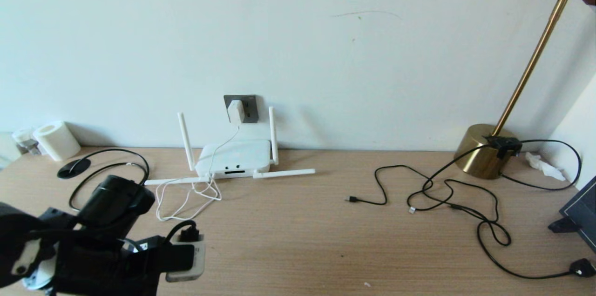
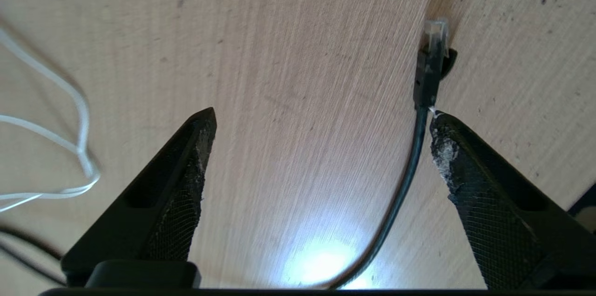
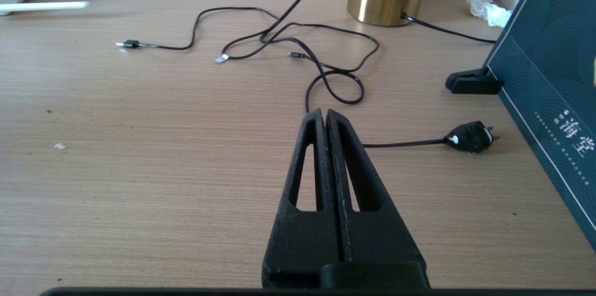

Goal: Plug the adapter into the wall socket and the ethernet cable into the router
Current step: Pick up cable

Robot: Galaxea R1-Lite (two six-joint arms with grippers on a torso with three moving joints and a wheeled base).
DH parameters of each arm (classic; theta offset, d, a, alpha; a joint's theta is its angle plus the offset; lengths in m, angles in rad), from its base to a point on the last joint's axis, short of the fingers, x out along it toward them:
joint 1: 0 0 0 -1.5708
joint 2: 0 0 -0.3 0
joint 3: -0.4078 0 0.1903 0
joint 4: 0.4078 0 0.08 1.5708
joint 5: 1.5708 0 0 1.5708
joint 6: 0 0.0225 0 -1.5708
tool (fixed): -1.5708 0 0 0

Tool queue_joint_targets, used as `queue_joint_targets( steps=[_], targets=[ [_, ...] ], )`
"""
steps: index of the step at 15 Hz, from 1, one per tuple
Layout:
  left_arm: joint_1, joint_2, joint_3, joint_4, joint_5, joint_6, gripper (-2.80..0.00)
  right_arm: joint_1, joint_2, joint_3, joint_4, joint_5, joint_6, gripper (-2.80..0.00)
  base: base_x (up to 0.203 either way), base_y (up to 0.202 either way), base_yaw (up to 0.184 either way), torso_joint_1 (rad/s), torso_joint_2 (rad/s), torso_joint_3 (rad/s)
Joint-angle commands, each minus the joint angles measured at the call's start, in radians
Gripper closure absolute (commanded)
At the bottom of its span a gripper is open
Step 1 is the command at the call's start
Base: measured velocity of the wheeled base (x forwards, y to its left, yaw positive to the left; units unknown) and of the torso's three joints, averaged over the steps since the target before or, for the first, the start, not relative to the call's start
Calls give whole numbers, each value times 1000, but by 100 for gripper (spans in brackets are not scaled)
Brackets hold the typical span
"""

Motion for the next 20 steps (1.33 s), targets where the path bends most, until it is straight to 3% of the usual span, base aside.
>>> queue_joint_targets(
  steps=[1, 20],
  targets=[
    [1, 36, 21, -20, 0, 6, -280, 0, 0, 0, 0, 0, 0, 0, 0, 0, 0, 0, 0, 0],
    [-11, 101, 106, -108, -26, 9, -280, 0, 0, 0, 0, 0, 0, 0, 0, 0, 0, 0, 0, 0]
  ],
)
